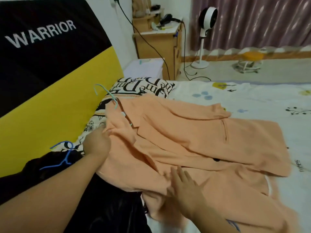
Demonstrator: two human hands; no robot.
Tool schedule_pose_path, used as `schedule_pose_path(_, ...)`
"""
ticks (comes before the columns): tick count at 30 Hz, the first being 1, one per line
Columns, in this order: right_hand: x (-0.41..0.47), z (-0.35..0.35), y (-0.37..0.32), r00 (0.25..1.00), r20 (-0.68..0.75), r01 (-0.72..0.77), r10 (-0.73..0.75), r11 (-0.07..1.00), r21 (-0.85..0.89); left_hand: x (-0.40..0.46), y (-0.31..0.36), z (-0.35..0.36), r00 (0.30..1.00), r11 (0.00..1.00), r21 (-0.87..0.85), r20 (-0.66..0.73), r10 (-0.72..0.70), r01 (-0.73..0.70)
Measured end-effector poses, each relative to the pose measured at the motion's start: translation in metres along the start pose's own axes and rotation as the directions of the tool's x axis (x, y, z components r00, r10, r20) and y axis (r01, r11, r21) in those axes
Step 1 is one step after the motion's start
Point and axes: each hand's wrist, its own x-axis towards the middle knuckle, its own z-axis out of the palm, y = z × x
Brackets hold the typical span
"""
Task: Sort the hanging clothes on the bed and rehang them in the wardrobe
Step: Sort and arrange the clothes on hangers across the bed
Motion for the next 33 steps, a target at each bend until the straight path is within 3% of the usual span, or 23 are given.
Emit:
schedule_pose_path(8, 0.028, 0.051, -0.009, 0.996, 0.093, -0.012, 0.016, 0.999, -0.036, 0.003, -0.046, 0.037, 0.99, 0.992, 0.085, 0.099, -0.105, 0.097)
schedule_pose_path(10, 0.027, 0.056, -0.009, 0.992, 0.126, -0.023, 0.028, 0.999, -0.042, -0.005, -0.039, 0.04, 0.997, 0.993, 0.113, 0.076, 0.029, -0.037)
schedule_pose_path(12, 0.026, 0.056, -0.01, 0.991, 0.127, -0.024, 0.03, 0.998, -0.053, -0.018, -0.034, 0.04, 0.965, 0.949, 0.178, 0.075, 0.25, -0.26)
schedule_pose_path(15, 0.018, 0.047, -0.011, 0.988, 0.148, -0.029, 0.041, 0.996, -0.079, -0.035, -0.034, 0.04, 0.83, 0.79, 0.315, 0.395, 0.395, -0.526)
schedule_pose_path(17, 0.008, 0.035, -0.014, 0.985, 0.168, -0.012, 0.029, 0.995, -0.1, -0.041, -0.036, 0.036, 0.734, 0.715, 0.376, 0.62, 0.278, -0.589)
schedule_pose_path(19, -0.007, 0.019, -0.015, 0.984, 0.178, -0.004, 0.021, 0.995, -0.097, -0.043, -0.032, 0.028, 0.699, 0.694, 0.422, 0.695, 0.166, -0.584)
schedule_pose_path(21, -0.022, 0.006, -0.018, 0.989, 0.15, 0.006, 0.011, 0.993, -0.114, -0.045, -0.021, 0.017, 0.706, 0.669, 0.458, 0.693, 0.144, -0.586)
schedule_pose_path(23, -0.037, -0.003, -0.02, 0.995, 0.095, 0.02, -0.007, 0.991, -0.135, -0.054, -0.007, 0.005, 0.71, 0.678, 0.425, 0.674, 0.206, -0.6)
schedule_pose_path(27, -0.078, -0.024, -0.025, 0.999, 0.033, 0.028, -0.025, 0.993, -0.118, -0.094, 0.025, -0.024, 0.672, 0.77, 0.198, 0.645, 0.363, -0.606)
schedule_pose_path(33, -0.159, -0.059, -0.019, 0.998, -0.028, 0.059, -0.061, 0.996, -0.073, -0.185, 0.07, -0.068, 0.567, 0.778, -0.047, 0.658, 0.495, -0.626)
